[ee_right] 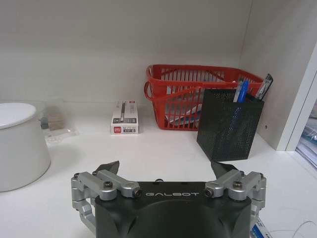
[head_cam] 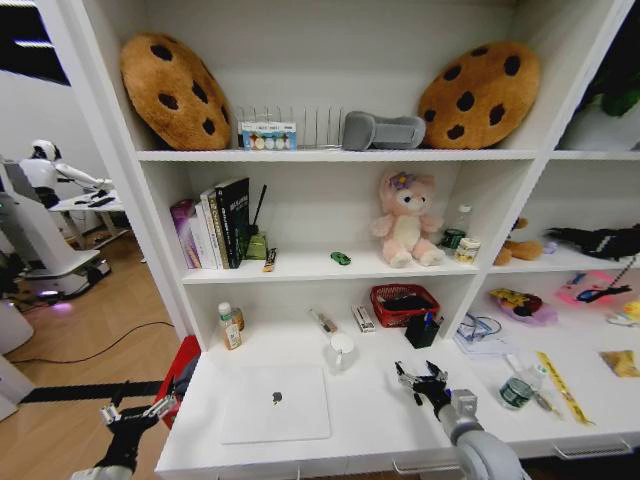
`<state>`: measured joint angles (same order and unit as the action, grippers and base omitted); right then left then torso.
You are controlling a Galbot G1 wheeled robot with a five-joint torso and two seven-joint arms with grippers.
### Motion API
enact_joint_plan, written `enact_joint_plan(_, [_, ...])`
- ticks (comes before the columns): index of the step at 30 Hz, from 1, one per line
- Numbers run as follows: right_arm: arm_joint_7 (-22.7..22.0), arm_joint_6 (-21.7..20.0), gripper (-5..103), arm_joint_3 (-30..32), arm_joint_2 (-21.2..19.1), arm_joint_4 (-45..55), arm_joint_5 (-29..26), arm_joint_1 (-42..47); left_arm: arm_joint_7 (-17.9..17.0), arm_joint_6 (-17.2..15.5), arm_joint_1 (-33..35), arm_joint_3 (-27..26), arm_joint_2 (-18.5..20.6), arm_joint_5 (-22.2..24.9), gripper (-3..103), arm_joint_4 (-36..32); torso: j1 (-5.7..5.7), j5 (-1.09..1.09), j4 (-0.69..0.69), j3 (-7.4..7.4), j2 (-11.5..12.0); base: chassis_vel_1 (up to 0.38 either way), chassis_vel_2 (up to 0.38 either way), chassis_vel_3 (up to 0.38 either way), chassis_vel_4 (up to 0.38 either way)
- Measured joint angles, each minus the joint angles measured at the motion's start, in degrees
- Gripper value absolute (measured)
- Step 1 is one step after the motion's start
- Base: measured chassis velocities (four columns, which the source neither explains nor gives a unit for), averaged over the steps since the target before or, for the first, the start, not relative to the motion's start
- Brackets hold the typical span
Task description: Organize the objects on the table.
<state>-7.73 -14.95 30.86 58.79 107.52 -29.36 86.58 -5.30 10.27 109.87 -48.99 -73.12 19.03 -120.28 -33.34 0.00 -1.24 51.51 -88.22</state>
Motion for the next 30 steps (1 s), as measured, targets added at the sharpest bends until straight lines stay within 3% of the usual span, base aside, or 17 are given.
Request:
enact_joint_plan(10, [-2.5, -6.5, 100, -4.2, -1.8, -2.7, -3.3, -5.6, 0.0, -0.1, 0.0, 0.0, 0.0, 0.0, 100, 0.0, 0.00, 0.00, 0.01, 0.00, 0.0, 0.000, 0.000, 0.000, 0.000])
enact_joint_plan(21, [-3.2, -7.5, 101, -4.9, -1.0, -4.0, -2.9, -5.3, 0.0, -0.1, 0.0, 0.0, 0.0, 0.0, 100, 0.0, 0.00, 0.00, -0.01, -0.01, 0.0, 0.000, 0.000, 0.000, 0.000])
enact_joint_plan(26, [-3.3, -7.4, 96, -5.4, -0.8, -5.1, -2.8, -6.0, 0.0, -0.1, 0.0, 0.0, 0.0, 0.0, 100, 0.0, 0.00, 0.00, 0.00, -0.01, 0.0, 0.000, 0.000, 0.000, 0.000])
enact_joint_plan(30, [-3.6, -7.2, 83, -5.5, -0.1, -5.9, -2.2, -6.2, 0.0, -0.1, 0.0, 0.0, 0.0, 0.0, 100, 0.0, 0.00, -0.01, 0.00, -0.01, 0.0, 0.000, 0.000, 0.000, 0.000])
